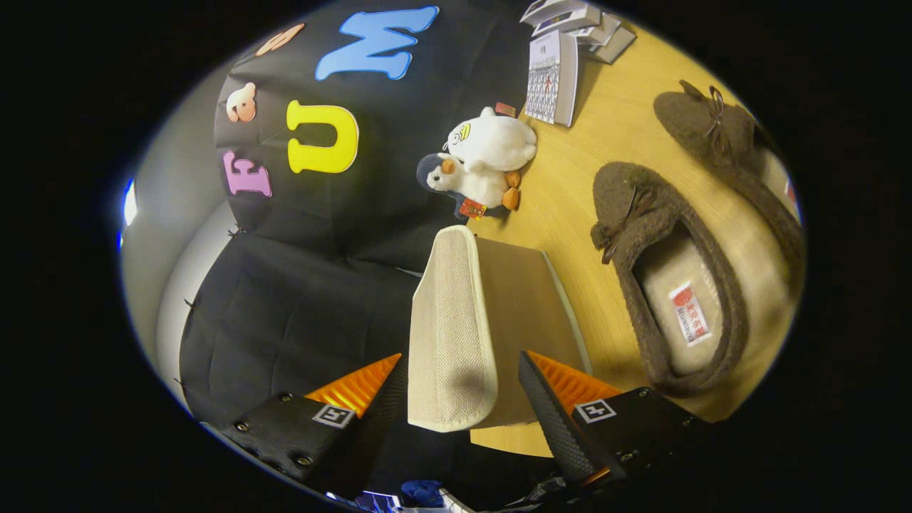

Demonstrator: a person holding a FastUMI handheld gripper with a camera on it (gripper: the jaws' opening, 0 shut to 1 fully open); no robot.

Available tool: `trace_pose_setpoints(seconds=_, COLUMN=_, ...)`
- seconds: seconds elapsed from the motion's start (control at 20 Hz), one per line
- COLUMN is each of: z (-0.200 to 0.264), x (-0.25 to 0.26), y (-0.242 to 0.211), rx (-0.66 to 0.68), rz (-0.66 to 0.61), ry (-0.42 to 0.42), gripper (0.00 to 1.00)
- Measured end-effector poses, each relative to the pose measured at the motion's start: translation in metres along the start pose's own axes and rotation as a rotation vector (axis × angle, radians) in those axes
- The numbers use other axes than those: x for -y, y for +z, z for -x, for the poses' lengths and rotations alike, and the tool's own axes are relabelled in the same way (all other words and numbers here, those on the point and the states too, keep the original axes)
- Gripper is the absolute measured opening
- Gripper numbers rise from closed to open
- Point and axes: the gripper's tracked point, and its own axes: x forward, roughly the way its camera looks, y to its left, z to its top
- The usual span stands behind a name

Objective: Open the storage box then place both shoes into the box .Put the left shoe in first, then the right shoe, with the right side of both shoes facing outward in a uniform manner.

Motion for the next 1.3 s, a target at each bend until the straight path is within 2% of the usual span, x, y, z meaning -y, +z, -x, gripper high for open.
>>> trace_pose_setpoints(seconds=0.2, z=-0.013, x=0.002, y=-0.011, rx=-0.029, rz=-0.047, ry=0.007, gripper=0.94)
trace_pose_setpoints(seconds=0.25, z=-0.014, x=0.001, y=-0.013, rx=-0.031, rz=-0.058, ry=0.014, gripper=0.8)
trace_pose_setpoints(seconds=0.4, z=-0.018, x=-0.009, y=-0.022, rx=-0.068, rz=-0.084, ry=0.047, gripper=0.8)
trace_pose_setpoints(seconds=0.5, z=-0.018, x=-0.003, y=-0.021, rx=-0.06, rz=-0.055, ry=0.017, gripper=0.8)
trace_pose_setpoints(seconds=0.55, z=-0.018, x=0.0, y=-0.013, rx=-0.024, rz=-0.061, ry=0.003, gripper=0.67)
trace_pose_setpoints(seconds=0.65, z=-0.017, x=-0.005, y=-0.014, rx=-0.038, rz=-0.096, ry=0.013, gripper=0.41)
trace_pose_setpoints(seconds=0.75, z=-0.013, x=-0.006, y=-0.019, rx=-0.068, rz=-0.093, ry=0.017, gripper=0.36)
trace_pose_setpoints(seconds=0.8, z=0.0, x=-0.006, y=0.007, rx=-0.026, rz=-0.104, ry=0.04, gripper=0.36)
trace_pose_setpoints(seconds=0.85, z=-0.014, x=-0.008, y=-0.006, rx=-0.012, rz=-0.112, ry=0.032, gripper=0.08)
trace_pose_setpoints(seconds=1.0, z=-0.002, x=-0.02, y=-0.008, rx=-0.034, rz=-0.049, ry=0.026, gripper=0.07)
trace_pose_setpoints(seconds=1.1, z=-0.001, x=-0.032, y=-0.013, rx=-0.046, rz=0.017, ry=0.017, gripper=0.0)
trace_pose_setpoints(seconds=1.3, z=0.006, x=-0.068, y=-0.01, rx=-0.057, rz=0.086, ry=0.038, gripper=0.0)
